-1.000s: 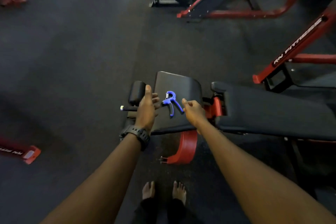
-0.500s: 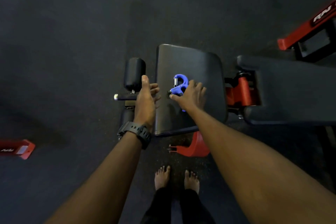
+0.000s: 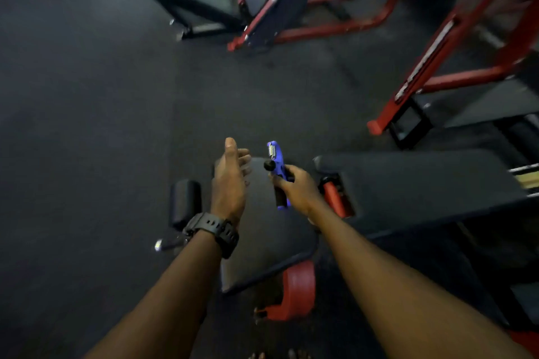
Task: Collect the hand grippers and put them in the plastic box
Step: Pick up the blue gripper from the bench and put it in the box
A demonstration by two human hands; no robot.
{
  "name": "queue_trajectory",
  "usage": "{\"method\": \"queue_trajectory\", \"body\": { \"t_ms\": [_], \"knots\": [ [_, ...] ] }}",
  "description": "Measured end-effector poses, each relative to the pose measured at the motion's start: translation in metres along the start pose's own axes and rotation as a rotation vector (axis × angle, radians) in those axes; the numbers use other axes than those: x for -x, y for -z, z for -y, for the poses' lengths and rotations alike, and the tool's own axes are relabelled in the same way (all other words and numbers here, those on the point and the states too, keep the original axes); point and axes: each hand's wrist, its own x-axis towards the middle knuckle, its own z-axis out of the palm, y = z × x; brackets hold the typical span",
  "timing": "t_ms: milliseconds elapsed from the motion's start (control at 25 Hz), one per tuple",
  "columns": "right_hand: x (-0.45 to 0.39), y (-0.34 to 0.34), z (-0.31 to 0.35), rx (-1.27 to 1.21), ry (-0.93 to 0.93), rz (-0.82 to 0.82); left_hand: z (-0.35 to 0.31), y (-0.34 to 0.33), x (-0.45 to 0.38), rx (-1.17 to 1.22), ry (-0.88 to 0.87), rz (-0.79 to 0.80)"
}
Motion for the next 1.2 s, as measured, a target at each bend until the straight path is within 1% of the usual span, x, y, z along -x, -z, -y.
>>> {"method": "queue_trajectory", "body": {
  "t_ms": [80, 160, 200, 280, 360, 480, 560, 640, 680, 800, 920, 960, 1080, 1200],
  "knots": [
    [0.03, 0.065, 0.062, -0.203, 0.059, -0.072, -0.061, -0.036, 0.022, 0.007, -0.111, 0.107],
    [0.072, 0.123, 0.122, -0.295, 0.129, -0.172, -0.121, -0.07, 0.049, 0.05, -0.21, 0.186],
    [0.098, 0.153, 0.15, -0.324, 0.175, -0.249, -0.155, -0.088, 0.069, 0.072, -0.264, 0.251],
    [0.164, 0.206, 0.197, -0.399, 0.288, -0.429, -0.213, -0.126, 0.116, 0.091, -0.382, 0.425],
    [0.231, 0.251, 0.227, -0.442, 0.384, -0.635, -0.258, -0.158, 0.174, 0.121, -0.493, 0.6],
    [0.354, 0.303, 0.251, -0.468, 0.452, -0.927, -0.293, -0.2, 0.282, 0.17, -0.591, 0.887],
    [0.447, 0.329, 0.249, -0.374, 0.43, -1.108, -0.295, -0.218, 0.365, 0.213, -0.606, 1.099],
    [0.532, 0.342, 0.238, -0.3, 0.376, -1.249, -0.285, -0.232, 0.438, 0.255, -0.586, 1.283],
    [0.58, 0.344, 0.23, -0.277, 0.339, -1.346, -0.277, -0.234, 0.48, 0.269, -0.569, 1.378],
    [0.721, 0.336, 0.197, -0.233, 0.281, -1.616, -0.246, -0.236, 0.605, 0.283, -0.505, 1.618],
    [0.852, 0.311, 0.153, -0.185, 0.177, -1.862, -0.207, -0.226, 0.722, 0.276, -0.451, 1.823],
    [0.888, 0.3, 0.141, -0.167, 0.136, -1.923, -0.195, -0.218, 0.754, 0.273, -0.422, 1.862],
    [0.994, 0.271, 0.108, -0.135, 0.007, -2.082, -0.156, -0.199, 0.846, 0.249, -0.425, 1.947],
    [1.091, 0.247, 0.082, -0.137, -0.047, -2.175, -0.124, -0.174, 0.932, 0.251, -0.408, 1.992]
  ]
}}
